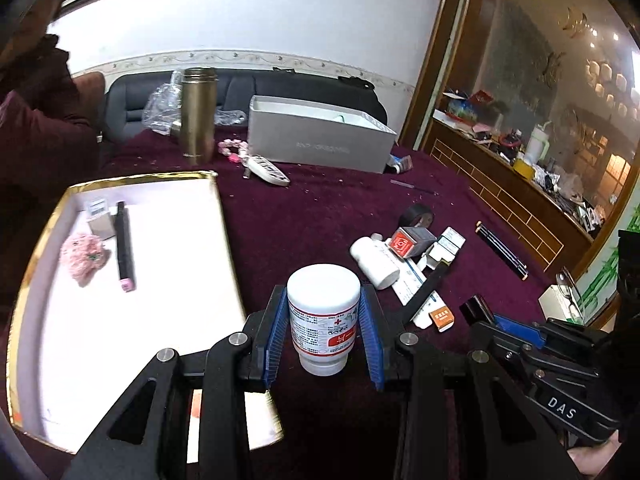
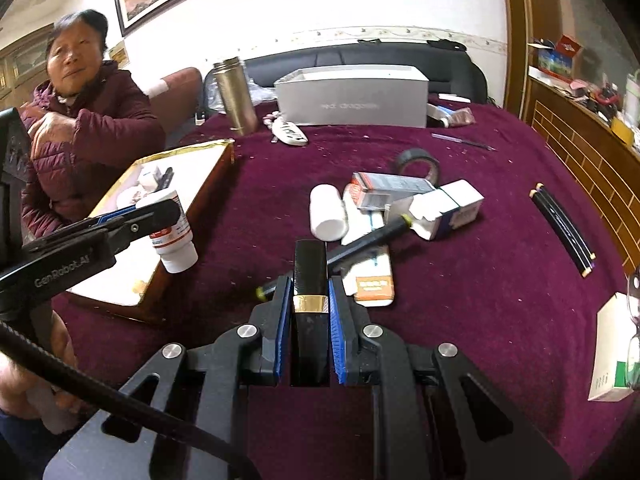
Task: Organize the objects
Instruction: 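Carry the pill bottle with the left gripper while the right carries the lipstick over the tray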
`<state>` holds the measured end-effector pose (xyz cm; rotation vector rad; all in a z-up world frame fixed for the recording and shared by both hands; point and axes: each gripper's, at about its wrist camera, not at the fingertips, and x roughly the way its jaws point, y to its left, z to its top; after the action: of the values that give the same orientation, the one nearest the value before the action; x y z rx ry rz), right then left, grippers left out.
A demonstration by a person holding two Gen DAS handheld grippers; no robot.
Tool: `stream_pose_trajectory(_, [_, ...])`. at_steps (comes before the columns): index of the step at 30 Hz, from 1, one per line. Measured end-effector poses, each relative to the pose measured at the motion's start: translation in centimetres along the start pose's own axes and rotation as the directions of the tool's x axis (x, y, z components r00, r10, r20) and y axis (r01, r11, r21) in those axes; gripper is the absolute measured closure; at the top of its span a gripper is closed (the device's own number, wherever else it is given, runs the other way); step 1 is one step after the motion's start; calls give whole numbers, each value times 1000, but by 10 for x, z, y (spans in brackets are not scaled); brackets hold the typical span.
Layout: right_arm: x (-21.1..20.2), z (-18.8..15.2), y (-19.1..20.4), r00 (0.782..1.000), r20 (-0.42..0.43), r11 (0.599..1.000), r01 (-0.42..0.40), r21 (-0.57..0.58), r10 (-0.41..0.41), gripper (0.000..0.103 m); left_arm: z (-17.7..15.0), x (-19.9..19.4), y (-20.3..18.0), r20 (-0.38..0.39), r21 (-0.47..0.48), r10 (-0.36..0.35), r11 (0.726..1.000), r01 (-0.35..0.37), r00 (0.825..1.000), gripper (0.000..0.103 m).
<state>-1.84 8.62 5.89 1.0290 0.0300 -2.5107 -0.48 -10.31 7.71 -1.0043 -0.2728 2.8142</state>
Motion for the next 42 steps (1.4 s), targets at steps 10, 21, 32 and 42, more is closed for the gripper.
stream_pose_trajectory(10, [-2, 11, 45, 999, 3, 997, -51, -65, 51, 88, -5, -34, 51, 57, -91, 28, 996, -22, 998, 73])
stream_pose_trajectory(21, [15, 31, 98, 989, -22, 981, -147, -130, 145, 87, -13, -50, 105, 69, -184, 99, 979, -85, 993, 73])
stream_pose_trajectory(32, [58, 62, 139, 968, -102, 963, -239, -122, 228, 87, -20, -49, 158, 13, -247, 157, 957, -149, 988, 73])
stream_pose_trajectory(42, [114, 95, 165, 948, -199, 959, -270, -92, 248, 87, -19, -35, 185, -47, -281, 156, 946, -162, 987, 73])
